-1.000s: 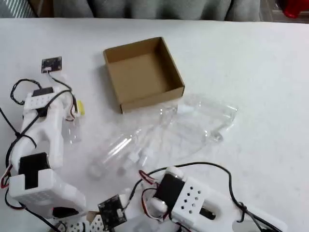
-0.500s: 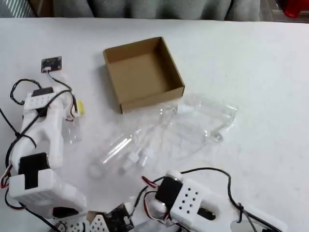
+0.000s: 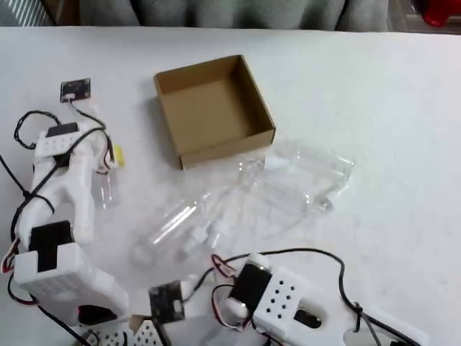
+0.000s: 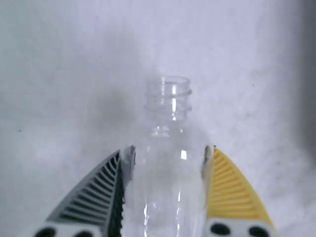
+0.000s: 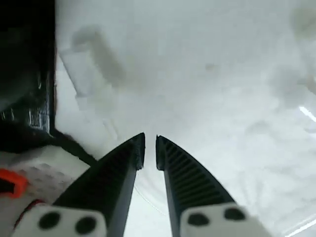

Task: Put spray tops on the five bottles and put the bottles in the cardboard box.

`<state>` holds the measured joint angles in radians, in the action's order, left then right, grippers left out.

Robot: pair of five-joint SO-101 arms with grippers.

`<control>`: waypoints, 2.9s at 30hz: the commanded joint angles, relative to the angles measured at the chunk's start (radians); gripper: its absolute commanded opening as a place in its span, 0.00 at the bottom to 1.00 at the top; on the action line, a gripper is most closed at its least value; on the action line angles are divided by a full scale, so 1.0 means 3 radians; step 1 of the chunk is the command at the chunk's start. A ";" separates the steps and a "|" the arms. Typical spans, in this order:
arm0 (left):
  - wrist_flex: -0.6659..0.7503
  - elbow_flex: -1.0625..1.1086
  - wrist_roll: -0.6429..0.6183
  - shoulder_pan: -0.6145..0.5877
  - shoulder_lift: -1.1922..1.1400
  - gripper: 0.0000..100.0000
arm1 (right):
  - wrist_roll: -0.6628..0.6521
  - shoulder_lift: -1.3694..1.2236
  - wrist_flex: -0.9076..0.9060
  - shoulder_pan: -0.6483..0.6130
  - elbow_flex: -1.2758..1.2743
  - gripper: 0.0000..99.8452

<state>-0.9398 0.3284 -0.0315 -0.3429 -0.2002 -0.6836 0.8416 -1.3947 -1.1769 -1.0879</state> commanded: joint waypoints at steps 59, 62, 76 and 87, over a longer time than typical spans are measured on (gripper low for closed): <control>-0.2230 0.1038 0.2368 0.2534 0.2591 0.36 | -0.0532 -0.0105 0.1455 0.6350 0.0527 0.02; -0.2071 0.1345 0.2424 0.2949 0.2770 0.36 | -0.0532 -0.0366 0.1609 0.6406 0.0527 0.02; -0.0941 0.2394 0.1268 0.4304 0.2959 0.36 | -0.0506 -0.2253 0.1440 0.6554 0.1944 0.02; -0.0522 0.2767 0.1018 0.4473 0.2862 0.36 | -0.0496 -0.2427 0.1266 0.6539 0.2296 0.02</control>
<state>-1.1132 1.1492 0.2877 0.9429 0.6590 -0.8355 0.0990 -1.0065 0.7748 -0.4511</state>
